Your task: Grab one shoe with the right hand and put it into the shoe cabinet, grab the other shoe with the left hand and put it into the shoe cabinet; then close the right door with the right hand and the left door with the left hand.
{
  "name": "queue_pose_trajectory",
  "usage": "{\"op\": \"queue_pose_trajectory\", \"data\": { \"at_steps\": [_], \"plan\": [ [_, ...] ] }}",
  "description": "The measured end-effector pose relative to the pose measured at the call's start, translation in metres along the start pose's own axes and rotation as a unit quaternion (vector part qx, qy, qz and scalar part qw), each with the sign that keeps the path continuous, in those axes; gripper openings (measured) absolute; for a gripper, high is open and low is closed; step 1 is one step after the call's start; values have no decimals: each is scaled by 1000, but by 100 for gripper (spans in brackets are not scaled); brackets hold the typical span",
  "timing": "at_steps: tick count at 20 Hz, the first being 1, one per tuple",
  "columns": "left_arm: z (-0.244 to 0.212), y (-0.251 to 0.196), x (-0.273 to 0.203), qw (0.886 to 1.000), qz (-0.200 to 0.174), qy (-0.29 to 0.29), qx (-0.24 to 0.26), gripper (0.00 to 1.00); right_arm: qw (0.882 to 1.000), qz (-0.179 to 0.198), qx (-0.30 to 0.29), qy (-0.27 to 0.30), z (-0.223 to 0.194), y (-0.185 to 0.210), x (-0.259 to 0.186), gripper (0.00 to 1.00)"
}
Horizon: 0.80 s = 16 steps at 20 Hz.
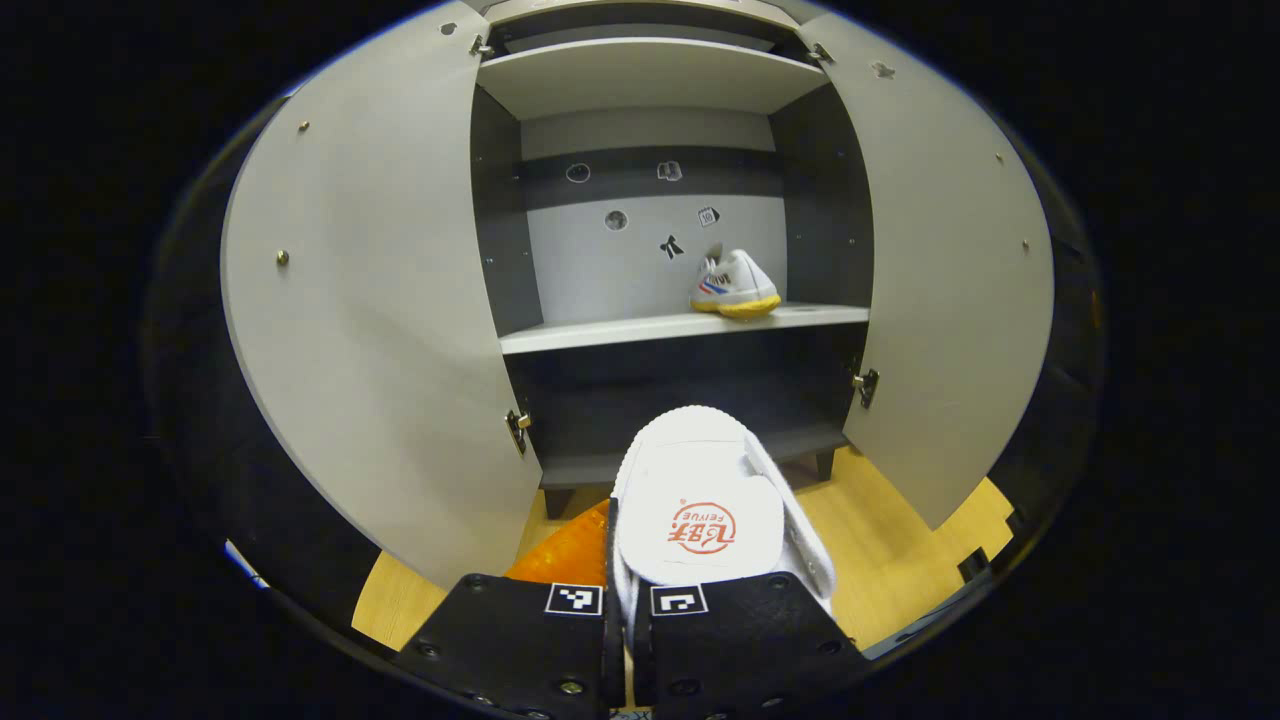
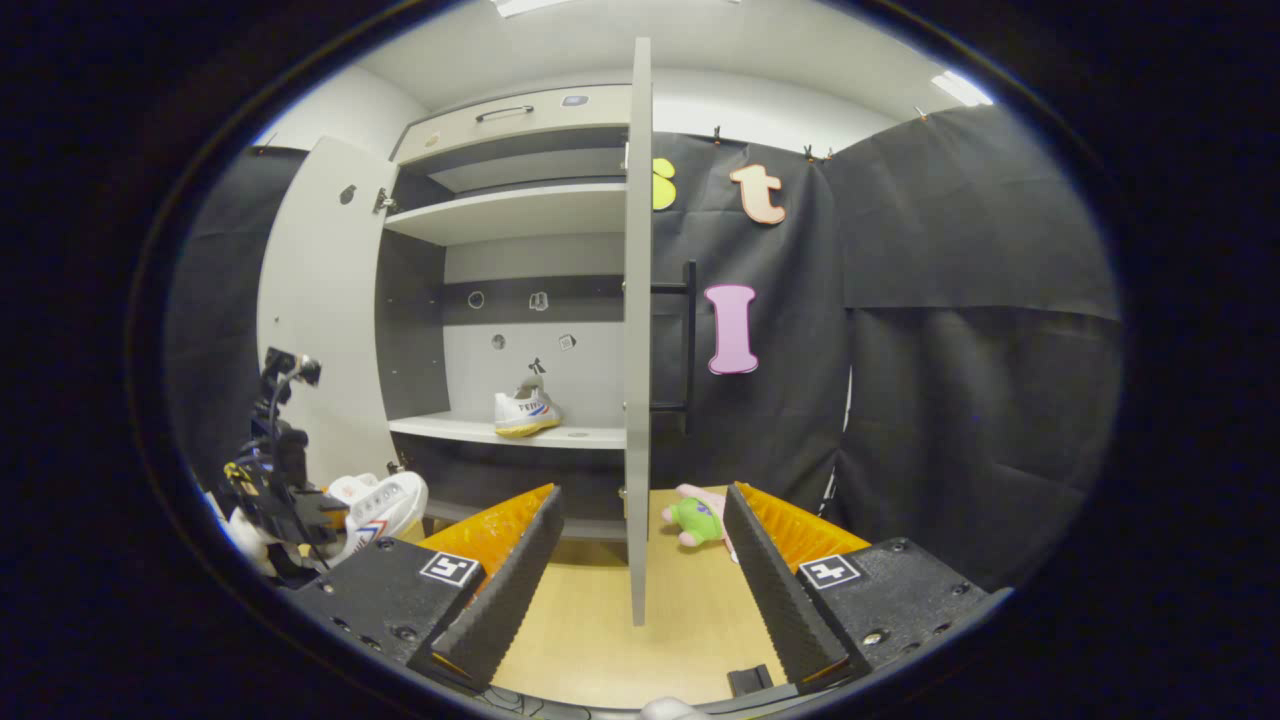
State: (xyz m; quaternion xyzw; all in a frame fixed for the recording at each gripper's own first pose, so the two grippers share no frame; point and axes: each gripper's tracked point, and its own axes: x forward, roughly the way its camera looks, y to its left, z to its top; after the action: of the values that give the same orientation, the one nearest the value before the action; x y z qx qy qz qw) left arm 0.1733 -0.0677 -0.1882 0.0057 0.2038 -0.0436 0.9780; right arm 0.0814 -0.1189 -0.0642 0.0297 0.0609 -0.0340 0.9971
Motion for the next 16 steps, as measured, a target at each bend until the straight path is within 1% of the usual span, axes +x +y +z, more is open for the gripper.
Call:
{"op": "queue_pose_trajectory", "data": {
  "at_steps": [3, 5, 7, 10, 12, 16],
  "plan": [
    [50, 4, 8, 1000, 9, -24, 4, 3, 1000, 12, -1, 1, 0, 5, 6, 100],
    [77, 4, 18, 999, 14, -42, -4, 3, 1000, 17, -5, 2, 0, 5, 9, 100],
    [107, 8, 35, 998, 21, -55, -10, 3, 1000, 21, -7, 3, -2, 5, 12, 100],
    [148, 15, 67, 996, 37, -80, -1, 3, 1000, 26, -10, 4, -2, 1, 18, 100],
    [162, 17, 90, 995, 46, -90, 3, 3, 999, 30, -12, 8, -1, -2, 24, 100],
    [187, 19, 140, 994, 60, -90, 1, 3, 999, 41, -11, 11, 5, -6, 33, 100]
  ]
}}
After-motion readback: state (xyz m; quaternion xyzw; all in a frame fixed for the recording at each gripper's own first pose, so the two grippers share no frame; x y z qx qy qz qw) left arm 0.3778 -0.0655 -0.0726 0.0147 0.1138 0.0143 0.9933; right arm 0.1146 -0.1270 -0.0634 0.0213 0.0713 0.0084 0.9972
